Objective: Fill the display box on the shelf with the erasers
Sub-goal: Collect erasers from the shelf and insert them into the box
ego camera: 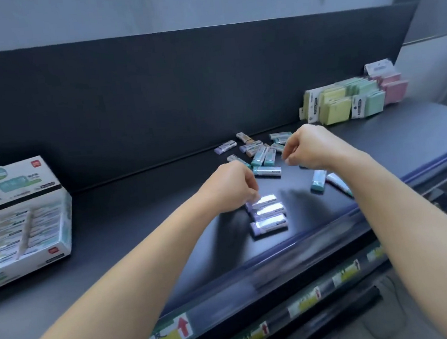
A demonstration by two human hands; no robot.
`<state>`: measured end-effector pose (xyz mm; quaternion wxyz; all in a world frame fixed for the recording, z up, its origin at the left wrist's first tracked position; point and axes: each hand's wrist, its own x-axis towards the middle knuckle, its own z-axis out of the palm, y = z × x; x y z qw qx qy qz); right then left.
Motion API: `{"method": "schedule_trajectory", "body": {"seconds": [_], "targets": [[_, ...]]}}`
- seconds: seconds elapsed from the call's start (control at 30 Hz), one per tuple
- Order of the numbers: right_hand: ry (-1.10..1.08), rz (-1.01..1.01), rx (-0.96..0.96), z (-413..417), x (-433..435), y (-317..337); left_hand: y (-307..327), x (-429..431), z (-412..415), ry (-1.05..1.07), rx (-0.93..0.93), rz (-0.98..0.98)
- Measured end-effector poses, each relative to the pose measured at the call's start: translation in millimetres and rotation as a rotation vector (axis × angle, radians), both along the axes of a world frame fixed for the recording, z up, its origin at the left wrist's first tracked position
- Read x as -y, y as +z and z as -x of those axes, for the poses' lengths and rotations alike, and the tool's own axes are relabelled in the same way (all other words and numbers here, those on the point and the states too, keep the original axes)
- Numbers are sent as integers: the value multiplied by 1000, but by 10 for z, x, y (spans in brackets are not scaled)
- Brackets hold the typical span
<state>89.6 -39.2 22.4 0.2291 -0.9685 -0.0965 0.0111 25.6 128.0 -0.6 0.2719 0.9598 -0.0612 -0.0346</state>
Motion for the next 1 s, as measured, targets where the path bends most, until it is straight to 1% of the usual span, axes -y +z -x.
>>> {"method": "schedule_trajectory", "body": {"seconds": [0.13, 0.27, 0.37, 0.53, 0.7, 0.83, 0.93, 1.0], "targets": [[52, -2, -4, -121, 84, -36, -51, 117, -93, 21, -65, -24], [93, -23, 0, -248, 132, -64, -61, 193, -158, 54, -72, -51], [126, -18, -7, -323, 141, -98, -74, 252, -219, 89, -43, -53], [193, 4, 5, -444, 123, -178, -101, 287, -389, 177, 105, -39], [285, 72, -22, -597, 28, -269, -164, 347, -541, 113, 66, -151], [255, 57, -46, -670, -9, -275, -153, 311, -558, 135, 33, -162], [169, 29, -32, -699, -58, -288, -101, 274, -527, 168, -12, -114], [125, 59, -47, -692, -121, -291, -77, 244, -497, 174, -11, -119]]}}
